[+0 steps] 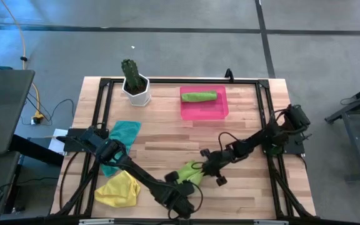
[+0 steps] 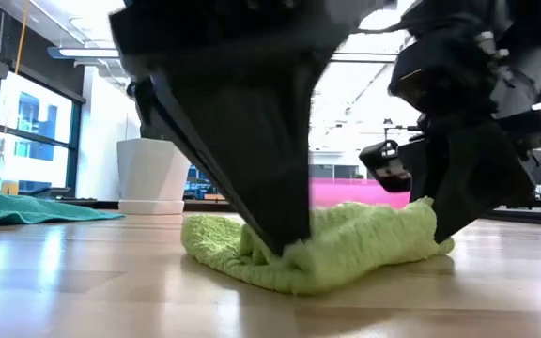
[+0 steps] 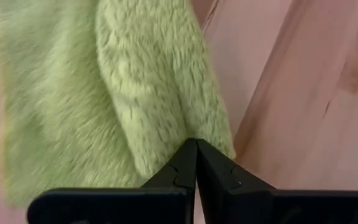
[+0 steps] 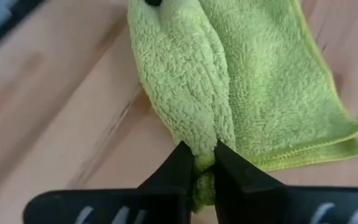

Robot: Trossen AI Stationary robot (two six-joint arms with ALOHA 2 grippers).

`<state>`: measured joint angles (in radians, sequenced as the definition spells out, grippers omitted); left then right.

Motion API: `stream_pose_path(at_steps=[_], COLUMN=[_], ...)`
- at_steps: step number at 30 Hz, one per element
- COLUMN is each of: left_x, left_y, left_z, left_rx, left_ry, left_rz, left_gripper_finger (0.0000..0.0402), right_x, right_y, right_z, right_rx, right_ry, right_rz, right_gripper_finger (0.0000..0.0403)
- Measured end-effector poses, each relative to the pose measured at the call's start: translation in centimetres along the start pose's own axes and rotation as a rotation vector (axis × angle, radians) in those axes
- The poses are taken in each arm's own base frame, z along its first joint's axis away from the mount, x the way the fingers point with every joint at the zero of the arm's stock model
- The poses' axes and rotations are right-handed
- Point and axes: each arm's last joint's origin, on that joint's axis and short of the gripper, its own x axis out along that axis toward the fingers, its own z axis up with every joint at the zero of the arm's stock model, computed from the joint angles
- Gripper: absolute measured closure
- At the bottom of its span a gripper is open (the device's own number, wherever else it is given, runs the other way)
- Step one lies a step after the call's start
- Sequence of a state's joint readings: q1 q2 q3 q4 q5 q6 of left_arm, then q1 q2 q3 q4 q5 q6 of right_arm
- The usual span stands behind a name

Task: Roll microfiber towels into tight, uniform cylinder then place into a basket
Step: Roll the light green microfiber cloth

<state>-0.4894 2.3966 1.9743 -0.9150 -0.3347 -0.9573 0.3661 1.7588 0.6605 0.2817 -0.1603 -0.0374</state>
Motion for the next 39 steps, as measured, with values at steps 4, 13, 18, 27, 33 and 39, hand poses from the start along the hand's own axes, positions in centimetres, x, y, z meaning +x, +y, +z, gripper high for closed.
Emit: stream_pose_path(at_steps=[4, 13, 18, 27, 33, 39], left_x=[-1.3, -3.3, -3.3, -3.3, -3.0, -2.6], left_y=[0.1, 0.0, 0.1, 0.3, 0.7, 0.9], left_z=[0.5, 1.5, 1.8, 2.1, 2.4, 2.0], left_rx=[0.015, 0.024, 0.023, 0.032, -0.006, -0.065], left_ry=[0.015, -0.068, -0.12, -0.215, -0.187, -0.111], left_rz=[0.038, 0.079, 0.116, 0.179, 0.172, 0.162], left_gripper_finger=[0.0401, 0.0401, 0.0401, 0.0401, 0.0401, 0.0401], right_x=[-0.3, -0.8, -1.1, -1.1, 0.1, 0.3], right_y=[-1.2, -3.5, -4.4, -5.4, -5.6, -5.7], right_z=[-0.1, 1.3, 1.8, 1.4, 0.8, 1.0], right_rx=[0.163, 0.496, 0.583, 0.654, 0.654, 0.6], right_ry=[0.001, 0.002, 0.048, 0.07, 0.077, 0.044], right_rz=[0.117, 0.252, 0.253, 0.216, 0.233, 0.237], right_gripper_finger=[0.0389, 0.0391, 0.0391, 0.0391, 0.0391, 0.0391])
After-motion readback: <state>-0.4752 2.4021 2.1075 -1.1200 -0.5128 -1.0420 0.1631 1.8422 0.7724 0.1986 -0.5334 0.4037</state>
